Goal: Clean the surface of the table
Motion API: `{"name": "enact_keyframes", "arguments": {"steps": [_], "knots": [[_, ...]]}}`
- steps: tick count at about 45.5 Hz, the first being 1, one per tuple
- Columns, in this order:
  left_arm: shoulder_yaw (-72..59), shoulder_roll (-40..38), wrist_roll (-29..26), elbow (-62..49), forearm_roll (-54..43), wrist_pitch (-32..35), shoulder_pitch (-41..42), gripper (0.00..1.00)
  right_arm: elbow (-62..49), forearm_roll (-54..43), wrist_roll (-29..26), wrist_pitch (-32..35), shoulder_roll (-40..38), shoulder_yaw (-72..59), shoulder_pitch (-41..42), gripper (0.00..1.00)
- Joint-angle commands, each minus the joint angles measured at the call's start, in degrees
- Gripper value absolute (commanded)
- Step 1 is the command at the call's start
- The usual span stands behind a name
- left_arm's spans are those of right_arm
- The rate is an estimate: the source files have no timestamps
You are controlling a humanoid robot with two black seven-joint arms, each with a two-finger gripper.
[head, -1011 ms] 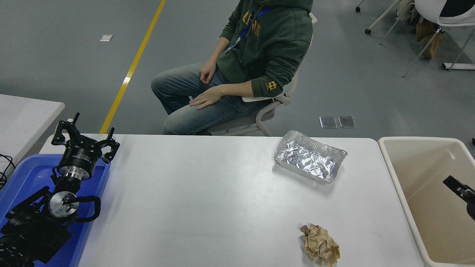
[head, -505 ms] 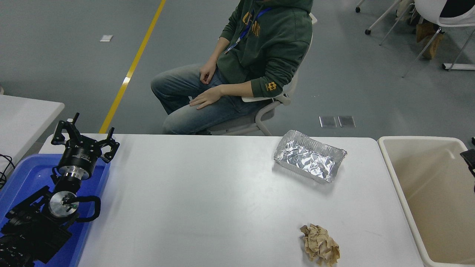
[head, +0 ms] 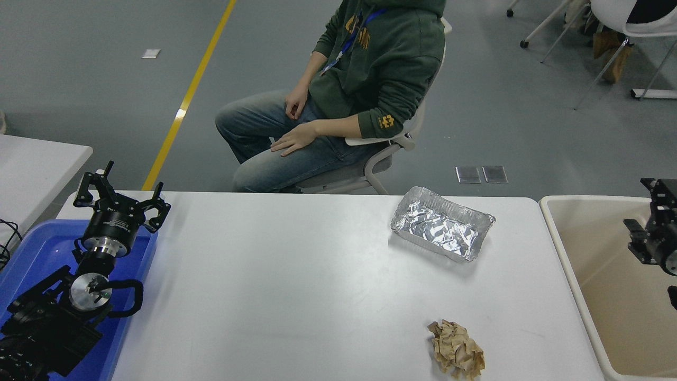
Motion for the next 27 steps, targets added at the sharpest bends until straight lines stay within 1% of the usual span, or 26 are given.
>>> {"name": "enact_keyframes", "arguments": {"steps": [1,6,13,19,27], "knots": [[0.01,0.00,0.00,0.02,0.00,0.00,0.00,1.00,10.41,0.50,0.26,3.63,1.89,7.77,-5.94,1.00],[0.01,0.00,0.00,0.02,0.00,0.00,0.00,1.00,10.33,0.76,0.34,4.95,4.26,8.65,-6.56,1.00],[0.01,0.00,0.00,-0.07,0.00,0.00,0.00,1.00,9.10,1.73,2.71,5.04,11.38,11.99,-6.83,1.00],[-0.08,0.00,0.00,0.02,0.00,0.00,0.00,1.00,5.32,1.81,5.00,5.04,15.69,13.66,-6.57,1.00],[0.01,0.00,0.00,0.02,0.00,0.00,0.00,1.00,0.05,1.81,6.85,5.13,19.20,14.37,-5.78,1.00]]}}
